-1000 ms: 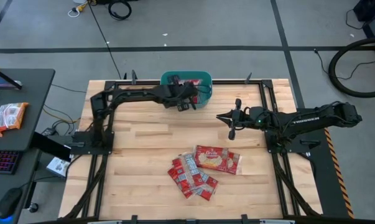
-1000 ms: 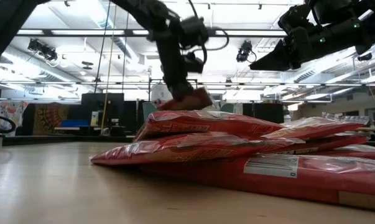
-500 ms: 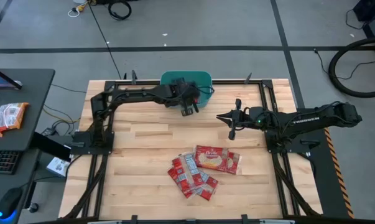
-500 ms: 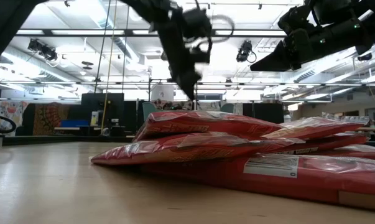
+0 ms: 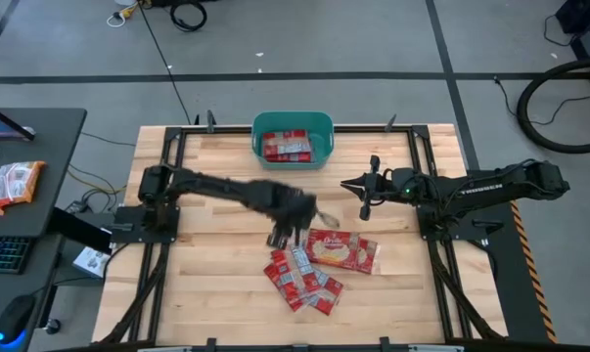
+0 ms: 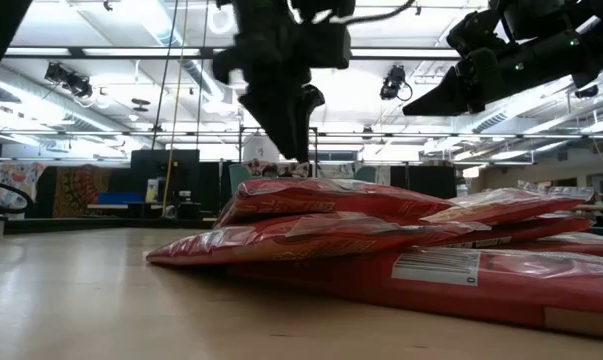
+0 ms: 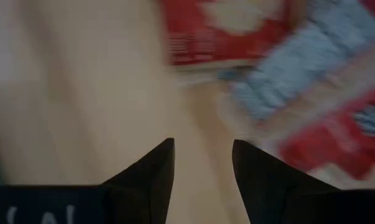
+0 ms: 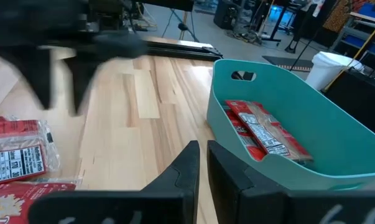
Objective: Sort popcorn bags into baskets
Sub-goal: Put the popcorn bag into the green bin
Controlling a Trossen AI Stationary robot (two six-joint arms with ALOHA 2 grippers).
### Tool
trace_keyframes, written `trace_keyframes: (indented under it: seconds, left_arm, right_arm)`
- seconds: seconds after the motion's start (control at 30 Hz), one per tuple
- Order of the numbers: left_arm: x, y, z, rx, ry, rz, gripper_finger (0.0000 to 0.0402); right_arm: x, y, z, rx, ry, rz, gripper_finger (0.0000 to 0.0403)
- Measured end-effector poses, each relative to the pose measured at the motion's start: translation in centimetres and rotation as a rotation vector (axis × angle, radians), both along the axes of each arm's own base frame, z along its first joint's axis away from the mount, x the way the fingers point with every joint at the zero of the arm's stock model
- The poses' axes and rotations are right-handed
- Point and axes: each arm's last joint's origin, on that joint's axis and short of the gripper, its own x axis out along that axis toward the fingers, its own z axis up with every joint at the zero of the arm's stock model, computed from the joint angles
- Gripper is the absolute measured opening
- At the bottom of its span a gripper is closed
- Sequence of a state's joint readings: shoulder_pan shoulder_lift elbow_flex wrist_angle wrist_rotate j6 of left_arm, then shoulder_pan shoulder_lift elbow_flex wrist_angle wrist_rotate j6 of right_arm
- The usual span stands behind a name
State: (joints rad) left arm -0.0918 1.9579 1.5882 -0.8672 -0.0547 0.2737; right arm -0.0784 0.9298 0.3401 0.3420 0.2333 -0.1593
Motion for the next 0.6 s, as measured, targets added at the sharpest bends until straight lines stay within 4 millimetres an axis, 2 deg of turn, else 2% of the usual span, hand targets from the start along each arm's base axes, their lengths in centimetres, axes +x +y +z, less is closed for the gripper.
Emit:
trace_keyframes:
  seconds: [0.1, 0.23, 0.37, 0.6]
  left_arm:
    - [-0.8, -3.0, -0.8, 0.032, 0.027, -0.069, 0.0165]
    - [-0.5, -5.9, -1.0, 0.171, -0.11, -0.03, 0.0165]
    - [0.7, -6.9, -0.5, 0.16, -0.28, 0.01, 0.0165]
    - [2.9, -7.3, -2.2, 0.152, -0.421, 0.072, 0.0175]
  right_arm:
    - [0.0, 0.0, 0.1, 0.0, -0.008, 0.0, 0.0036]
    - [0.1, 0.0, 0.2, 0.0, -0.025, 0.0, 0.0036]
    - [0.1, 0.0, 0.3, 0.016, -0.034, -0.004, 0.0036]
    - [-0.1, -0.2, 0.0, 0.009, -0.006, -0.064, 0.0036]
